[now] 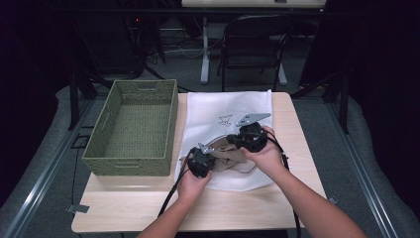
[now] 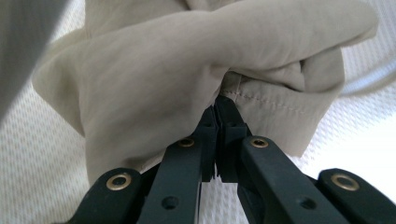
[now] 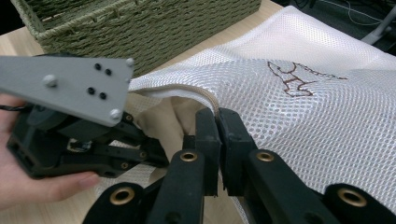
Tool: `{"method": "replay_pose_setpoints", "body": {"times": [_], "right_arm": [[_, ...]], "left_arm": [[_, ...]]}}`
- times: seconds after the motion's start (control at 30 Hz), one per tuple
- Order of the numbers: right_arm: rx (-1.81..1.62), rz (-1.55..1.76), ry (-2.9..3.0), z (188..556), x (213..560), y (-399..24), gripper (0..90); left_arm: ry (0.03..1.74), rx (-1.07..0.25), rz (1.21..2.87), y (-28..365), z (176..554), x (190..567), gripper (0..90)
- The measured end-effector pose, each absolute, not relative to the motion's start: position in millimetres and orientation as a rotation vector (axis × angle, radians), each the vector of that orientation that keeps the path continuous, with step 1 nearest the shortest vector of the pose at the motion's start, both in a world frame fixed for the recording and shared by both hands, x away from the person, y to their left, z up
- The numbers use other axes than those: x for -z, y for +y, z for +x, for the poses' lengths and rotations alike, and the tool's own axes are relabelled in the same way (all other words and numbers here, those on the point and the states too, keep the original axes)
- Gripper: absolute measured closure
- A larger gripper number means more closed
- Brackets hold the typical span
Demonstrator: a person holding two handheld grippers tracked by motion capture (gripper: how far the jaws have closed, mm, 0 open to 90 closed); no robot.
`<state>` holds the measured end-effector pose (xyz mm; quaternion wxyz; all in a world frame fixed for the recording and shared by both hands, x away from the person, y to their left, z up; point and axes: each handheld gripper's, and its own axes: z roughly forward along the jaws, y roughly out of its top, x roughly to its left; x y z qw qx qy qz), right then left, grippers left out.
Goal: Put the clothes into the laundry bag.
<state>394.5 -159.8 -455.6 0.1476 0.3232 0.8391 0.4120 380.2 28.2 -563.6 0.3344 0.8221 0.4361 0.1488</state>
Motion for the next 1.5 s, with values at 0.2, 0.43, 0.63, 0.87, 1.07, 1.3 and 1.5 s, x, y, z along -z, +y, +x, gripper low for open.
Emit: {"method": "replay_pose_setpoints", "body": {"times": [0.2,0.43,0.63,0.87,1.07,1.3,1.5], "right_arm": [[-1.185,0.929,2.416,394.6,455.9,-160.5,87.4],[-1.185,0.929,2.417,394.7,455.2,-161.5,87.4],[-1.178,0.927,2.417,394.5,455.0,-161.6,87.4],[-1.183,0.932,2.411,394.4,454.9,-163.7,87.4],[-1.186,0.941,2.404,393.4,456.3,-166.5,87.4],[-1.189,0.949,2.397,392.5,457.8,-170.6,87.4],[-1.204,0.962,2.384,392.3,457.8,-175.5,87.4]], "left_arm": [[1.147,-0.397,2.125,23.6,391.7,558.5,88.7],[1.169,-0.372,2.103,21.9,397.7,558.1,88.2],[1.166,-0.346,2.117,23.5,395.2,555.6,80.1],[1.109,-0.315,2.119,32.9,381.1,542.4,64.5],[1.053,-0.338,2.101,47.6,357.8,522.1,59.9],[1.051,-0.355,2.105,79.1,335.6,508.2,58.4],[1.126,-0.33,2.07,115.0,323.1,508.2,57.7]]}}
